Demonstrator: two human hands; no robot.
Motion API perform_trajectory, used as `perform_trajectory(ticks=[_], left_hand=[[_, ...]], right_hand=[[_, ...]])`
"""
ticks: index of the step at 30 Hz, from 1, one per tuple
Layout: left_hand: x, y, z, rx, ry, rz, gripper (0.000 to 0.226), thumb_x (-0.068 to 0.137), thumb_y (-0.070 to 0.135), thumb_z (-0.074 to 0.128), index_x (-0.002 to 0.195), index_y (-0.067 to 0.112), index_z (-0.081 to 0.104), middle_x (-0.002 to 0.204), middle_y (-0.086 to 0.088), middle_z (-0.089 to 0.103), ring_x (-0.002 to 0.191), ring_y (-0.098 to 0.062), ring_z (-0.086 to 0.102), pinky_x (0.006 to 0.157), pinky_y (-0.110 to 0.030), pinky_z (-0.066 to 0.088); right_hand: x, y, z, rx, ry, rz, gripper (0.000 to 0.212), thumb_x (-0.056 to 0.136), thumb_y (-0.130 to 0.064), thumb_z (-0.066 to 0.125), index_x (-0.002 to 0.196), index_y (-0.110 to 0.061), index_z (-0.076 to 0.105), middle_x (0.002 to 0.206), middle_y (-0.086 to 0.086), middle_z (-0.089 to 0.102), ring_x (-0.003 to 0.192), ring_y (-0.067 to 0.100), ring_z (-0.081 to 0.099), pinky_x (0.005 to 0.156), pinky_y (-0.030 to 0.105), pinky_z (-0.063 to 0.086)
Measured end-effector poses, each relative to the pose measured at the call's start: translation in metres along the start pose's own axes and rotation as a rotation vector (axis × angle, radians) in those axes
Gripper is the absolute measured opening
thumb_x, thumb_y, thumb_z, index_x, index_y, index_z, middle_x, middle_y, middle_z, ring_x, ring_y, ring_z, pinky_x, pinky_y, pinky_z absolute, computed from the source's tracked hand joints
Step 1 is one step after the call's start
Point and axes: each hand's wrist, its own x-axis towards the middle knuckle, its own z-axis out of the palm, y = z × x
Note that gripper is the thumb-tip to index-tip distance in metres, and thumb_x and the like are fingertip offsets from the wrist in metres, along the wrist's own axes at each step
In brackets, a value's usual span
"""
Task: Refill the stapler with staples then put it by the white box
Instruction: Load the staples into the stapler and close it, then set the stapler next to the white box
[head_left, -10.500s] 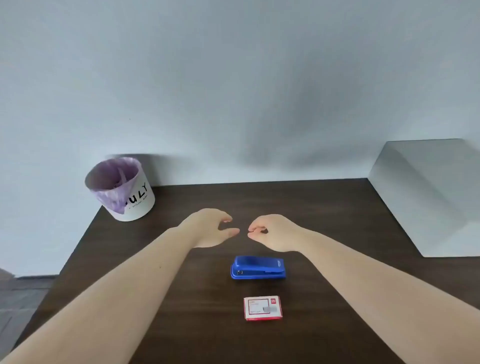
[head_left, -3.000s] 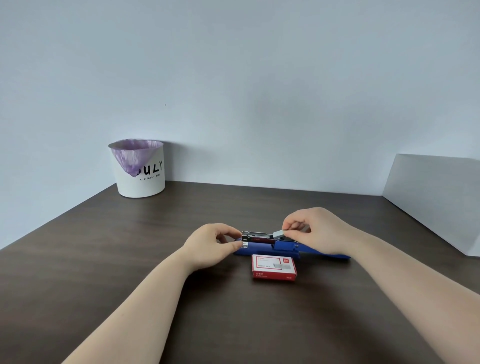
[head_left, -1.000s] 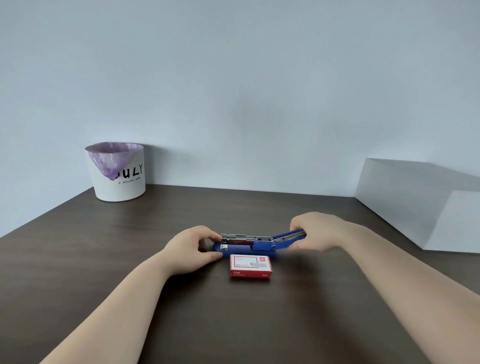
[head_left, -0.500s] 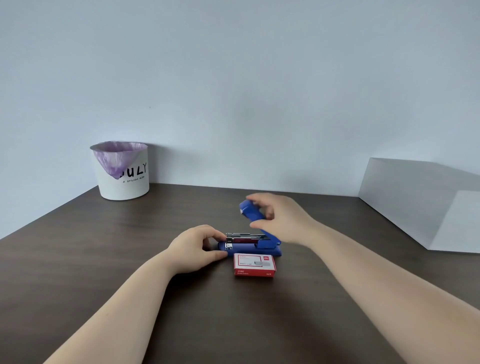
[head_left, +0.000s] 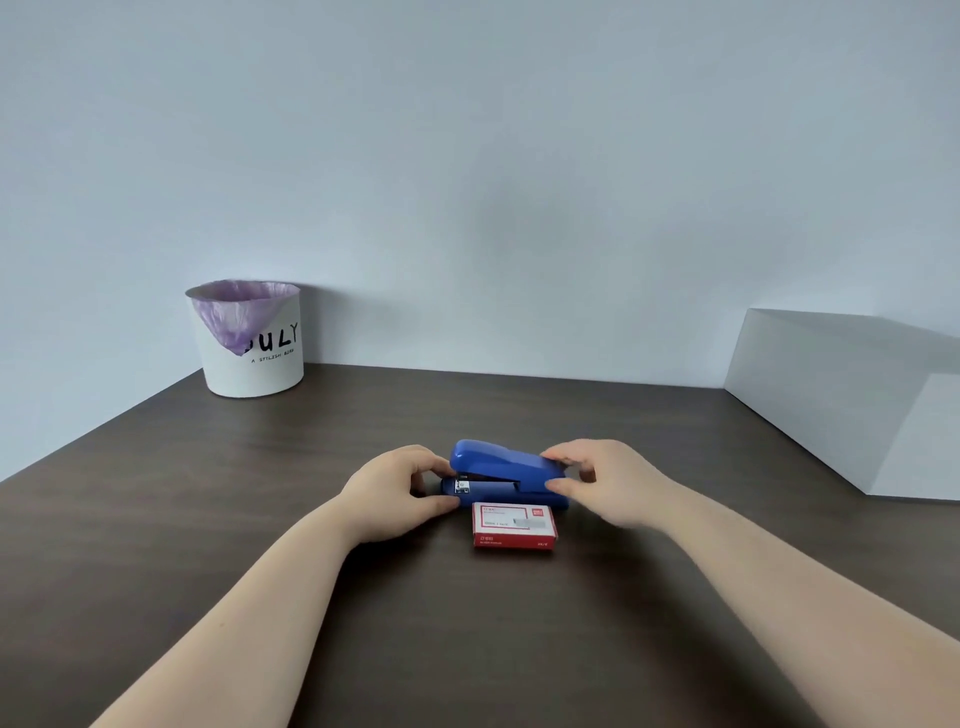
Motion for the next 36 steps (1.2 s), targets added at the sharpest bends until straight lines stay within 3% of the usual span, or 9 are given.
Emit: perform_trajectory(ticks=[4,8,14,16,23,30,36], left_hand=[[-0.002,0.004,-0.001,0.014,0.025,-0.023,0.038,0.075,0.035,0.071,0.112,0.033,0.062,0.104,0.014,0.063,0.089,-0.013,0.060,0.090,-0.037,0.052],[-0.006,0.007,-0.003,-0.092,0.106,-0.012,0.047,0.078,0.022,0.071,0.119,0.035,0.053,0.101,0.012,0.063,0.079,-0.011,0.058,0.075,-0.017,0.047],[0.001,0.009,0.000,-0.140,0.306,-0.148,0.005,0.083,0.018,0.065,0.087,0.021,0.066,0.085,0.005,0.068,0.075,-0.013,0.061,0.068,-0.025,0.045],[0.010,0.015,0.001,-0.091,0.336,-0.185,0.004,0.083,0.021,0.065,0.080,0.019,0.066,0.082,0.001,0.070,0.079,-0.017,0.063,0.069,-0.028,0.045],[0.060,0.075,0.021,0.086,0.260,-0.142,0.016,0.085,0.031,0.057,0.075,0.020,0.062,0.074,0.008,0.063,0.079,-0.020,0.060,0.071,-0.031,0.046],[0.122,0.164,0.086,0.096,0.177,-0.073,0.016,0.085,0.031,0.053,0.080,0.019,0.062,0.090,-0.001,0.068,0.088,-0.023,0.061,0.075,-0.031,0.048],[0.173,0.197,0.146,0.074,0.108,-0.087,0.019,0.087,0.031,0.050,0.091,0.016,0.061,0.097,-0.003,0.066,0.084,-0.023,0.056,0.072,-0.031,0.045]], right_hand=[[-0.001,0.005,0.010,0.058,0.096,0.010,0.034,0.088,-0.028,0.059,0.121,-0.021,0.060,0.120,-0.005,0.065,0.106,0.013,0.057,0.093,0.025,0.041],[-0.003,0.010,0.019,0.068,0.219,0.040,0.027,0.085,-0.032,0.062,0.109,-0.022,0.066,0.105,-0.007,0.068,0.086,0.010,0.054,0.078,0.023,0.040],[-0.011,0.031,0.011,0.117,0.290,0.137,0.024,0.081,-0.033,0.065,0.101,-0.019,0.067,0.096,-0.003,0.069,0.087,0.016,0.060,0.082,0.033,0.052],[-0.013,0.043,0.006,0.122,0.298,0.171,0.024,0.080,-0.032,0.065,0.101,-0.019,0.067,0.095,-0.002,0.069,0.089,0.018,0.061,0.082,0.033,0.051],[-0.014,0.098,-0.018,0.119,0.379,0.319,0.018,0.080,-0.029,0.063,0.092,-0.015,0.064,0.082,-0.003,0.060,0.079,0.018,0.055,0.069,0.030,0.045],[-0.008,0.159,-0.040,0.138,0.519,0.461,0.014,0.083,-0.022,0.060,0.089,-0.009,0.060,0.087,0.008,0.065,0.077,0.024,0.056,0.062,0.031,0.043],[0.012,0.201,-0.059,0.092,0.561,0.537,0.019,0.085,-0.023,0.058,0.091,-0.005,0.057,0.088,0.012,0.061,0.073,0.024,0.051,0.059,0.031,0.037]])
